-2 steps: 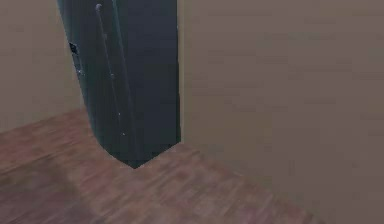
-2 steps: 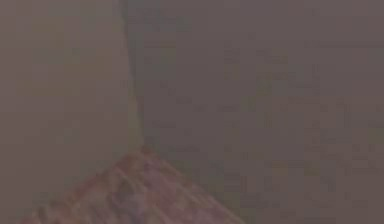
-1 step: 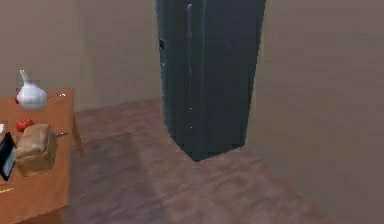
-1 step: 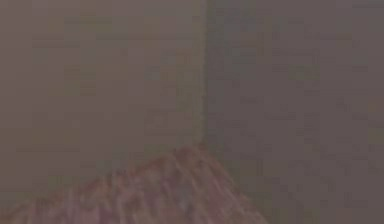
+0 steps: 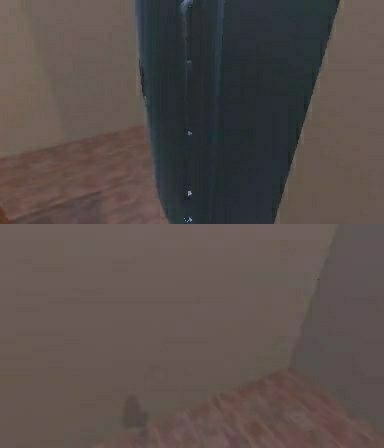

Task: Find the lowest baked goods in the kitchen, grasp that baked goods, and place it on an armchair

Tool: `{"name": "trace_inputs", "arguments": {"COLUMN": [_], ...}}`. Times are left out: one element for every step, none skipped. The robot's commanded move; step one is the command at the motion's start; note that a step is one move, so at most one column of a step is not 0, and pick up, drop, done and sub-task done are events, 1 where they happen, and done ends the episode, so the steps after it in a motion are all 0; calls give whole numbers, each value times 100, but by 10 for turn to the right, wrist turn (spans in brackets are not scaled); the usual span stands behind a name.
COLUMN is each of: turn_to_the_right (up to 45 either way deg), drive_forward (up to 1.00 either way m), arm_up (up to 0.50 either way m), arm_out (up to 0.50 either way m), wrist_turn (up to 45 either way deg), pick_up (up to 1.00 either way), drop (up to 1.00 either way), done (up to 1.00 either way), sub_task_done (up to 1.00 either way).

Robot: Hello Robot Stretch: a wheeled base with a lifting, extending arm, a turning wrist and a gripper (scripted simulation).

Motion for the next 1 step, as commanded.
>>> {"name": "trace_inputs", "arguments": {"turn_to_the_right": [450], "drive_forward": [0], "arm_up": [0], "arm_out": [0], "wrist_turn": [0], "pick_up": [0], "drop": [0], "done": [0], "sub_task_done": [0]}}
